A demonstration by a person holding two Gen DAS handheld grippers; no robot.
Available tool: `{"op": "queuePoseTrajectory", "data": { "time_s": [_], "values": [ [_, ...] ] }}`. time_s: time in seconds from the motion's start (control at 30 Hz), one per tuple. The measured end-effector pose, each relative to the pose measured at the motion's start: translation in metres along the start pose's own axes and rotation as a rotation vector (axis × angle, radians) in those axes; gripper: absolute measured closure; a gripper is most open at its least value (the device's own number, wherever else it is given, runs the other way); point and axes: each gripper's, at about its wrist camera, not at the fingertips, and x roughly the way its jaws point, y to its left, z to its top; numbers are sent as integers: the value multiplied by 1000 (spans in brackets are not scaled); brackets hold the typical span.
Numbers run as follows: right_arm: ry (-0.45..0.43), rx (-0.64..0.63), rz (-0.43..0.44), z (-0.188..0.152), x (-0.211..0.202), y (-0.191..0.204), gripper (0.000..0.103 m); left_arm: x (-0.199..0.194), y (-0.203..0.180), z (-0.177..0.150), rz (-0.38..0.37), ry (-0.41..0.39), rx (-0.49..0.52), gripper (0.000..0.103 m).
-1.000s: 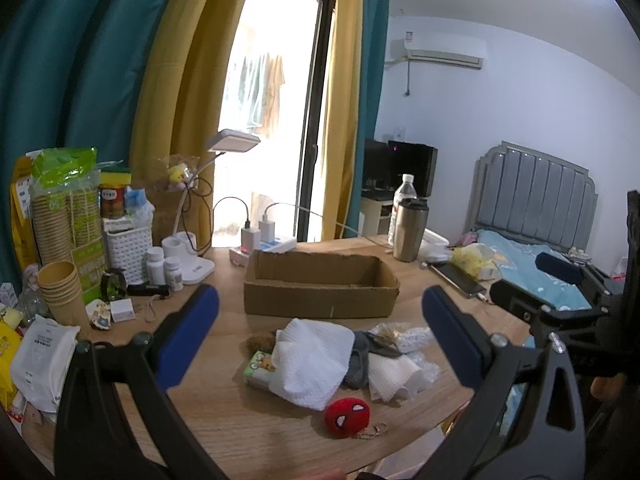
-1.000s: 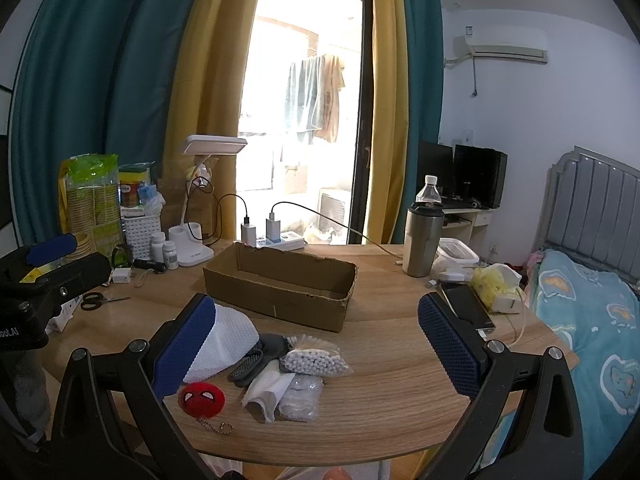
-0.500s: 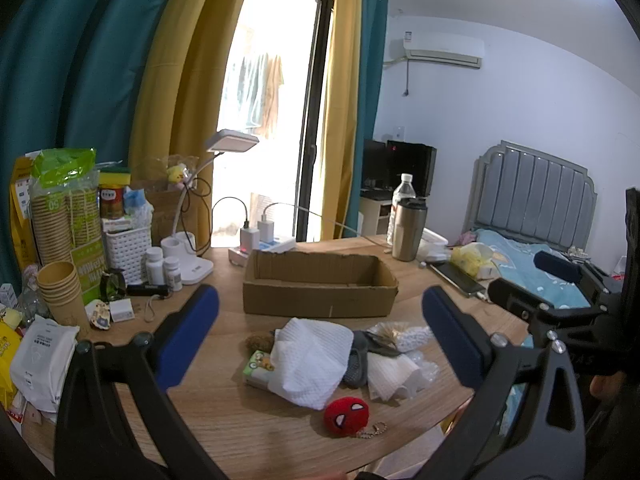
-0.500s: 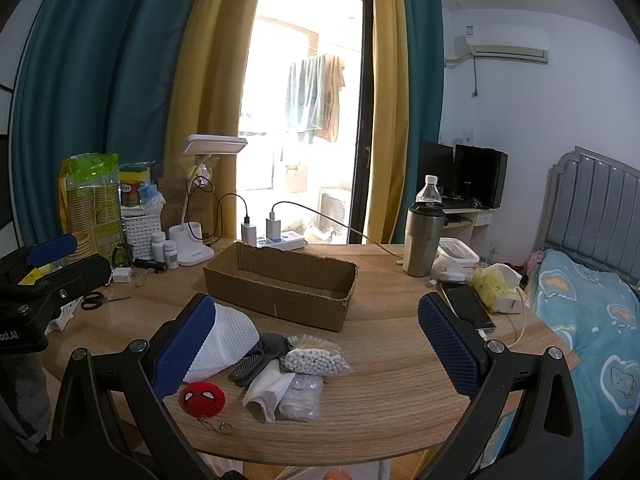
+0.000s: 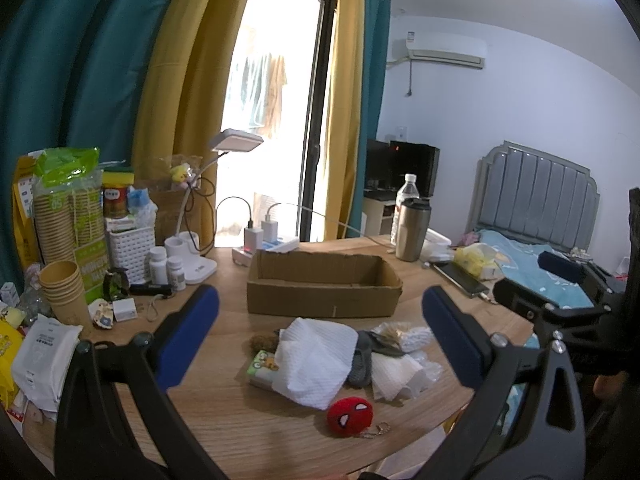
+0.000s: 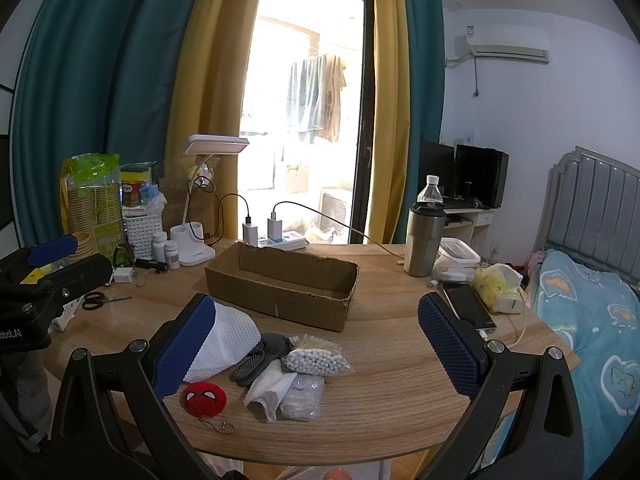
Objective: Organize soft objects
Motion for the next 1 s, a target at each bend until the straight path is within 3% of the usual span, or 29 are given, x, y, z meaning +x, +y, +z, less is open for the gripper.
{"op": "queuePoseTrajectory", "data": {
  "time_s": [1.0],
  "values": [
    [4,0,0,-2,-1,3,0,2,1,-2,-4,10,7,1]
  ]
}}
